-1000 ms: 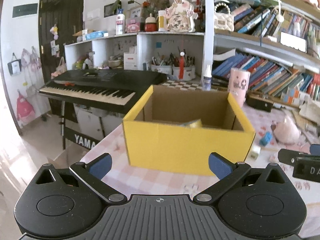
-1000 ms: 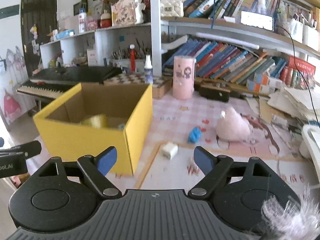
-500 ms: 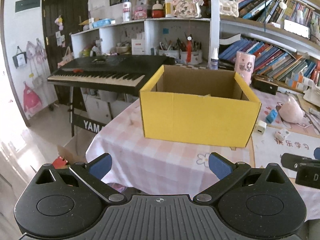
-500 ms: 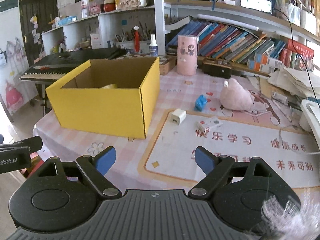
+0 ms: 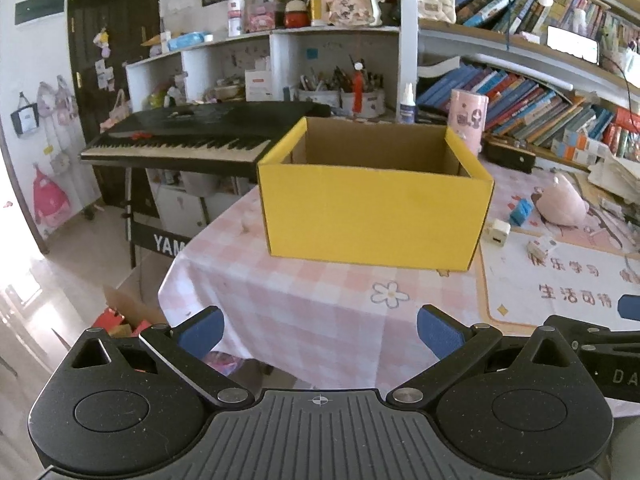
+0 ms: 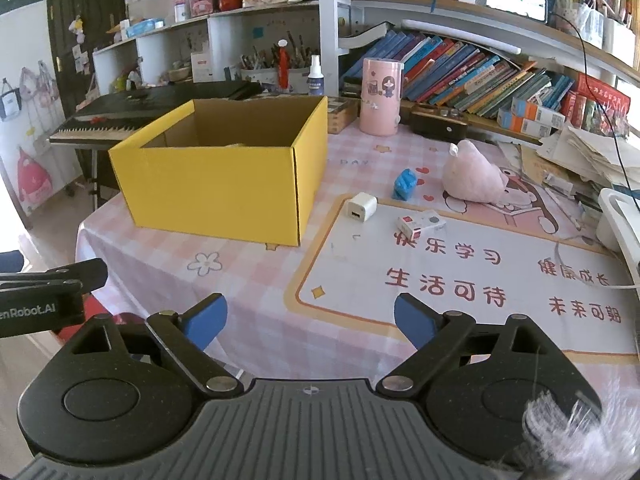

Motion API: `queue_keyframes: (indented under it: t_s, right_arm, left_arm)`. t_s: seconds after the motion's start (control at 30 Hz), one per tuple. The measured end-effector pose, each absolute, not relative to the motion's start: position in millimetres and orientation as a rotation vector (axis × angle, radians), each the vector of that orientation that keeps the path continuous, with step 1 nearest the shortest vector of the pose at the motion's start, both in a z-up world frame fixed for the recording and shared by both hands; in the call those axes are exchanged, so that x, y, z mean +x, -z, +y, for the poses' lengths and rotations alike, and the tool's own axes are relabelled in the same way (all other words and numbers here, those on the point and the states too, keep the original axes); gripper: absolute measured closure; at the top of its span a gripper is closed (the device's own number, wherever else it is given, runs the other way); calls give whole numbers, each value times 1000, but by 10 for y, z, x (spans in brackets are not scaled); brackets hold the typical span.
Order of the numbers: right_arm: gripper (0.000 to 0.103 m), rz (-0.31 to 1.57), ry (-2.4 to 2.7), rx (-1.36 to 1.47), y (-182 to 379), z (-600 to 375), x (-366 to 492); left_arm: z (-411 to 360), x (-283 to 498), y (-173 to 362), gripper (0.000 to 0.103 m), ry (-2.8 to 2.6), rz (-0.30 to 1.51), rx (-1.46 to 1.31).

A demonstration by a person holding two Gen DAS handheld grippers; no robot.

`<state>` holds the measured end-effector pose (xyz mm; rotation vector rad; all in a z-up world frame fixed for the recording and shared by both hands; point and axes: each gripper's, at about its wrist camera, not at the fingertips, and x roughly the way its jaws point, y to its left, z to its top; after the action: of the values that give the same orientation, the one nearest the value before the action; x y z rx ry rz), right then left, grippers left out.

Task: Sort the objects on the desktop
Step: 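Withdraw both open tools from the box back over the table, then move both tools toward the white charger plug and staple box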

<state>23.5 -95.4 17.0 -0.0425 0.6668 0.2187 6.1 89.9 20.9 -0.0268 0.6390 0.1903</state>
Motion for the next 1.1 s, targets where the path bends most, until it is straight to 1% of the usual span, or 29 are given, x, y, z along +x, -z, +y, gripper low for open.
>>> queue_keyframes:
  t_s: [0.6, 1.1]
  right_arm:
    - [10, 685, -91, -33, -144, -1290, 110]
    - [10, 706, -9, 7, -100, -1728, 256]
  left_arm:
    - [571, 200, -139, 0, -39, 652, 4]
    - [62, 482, -118, 0, 61, 660, 56]
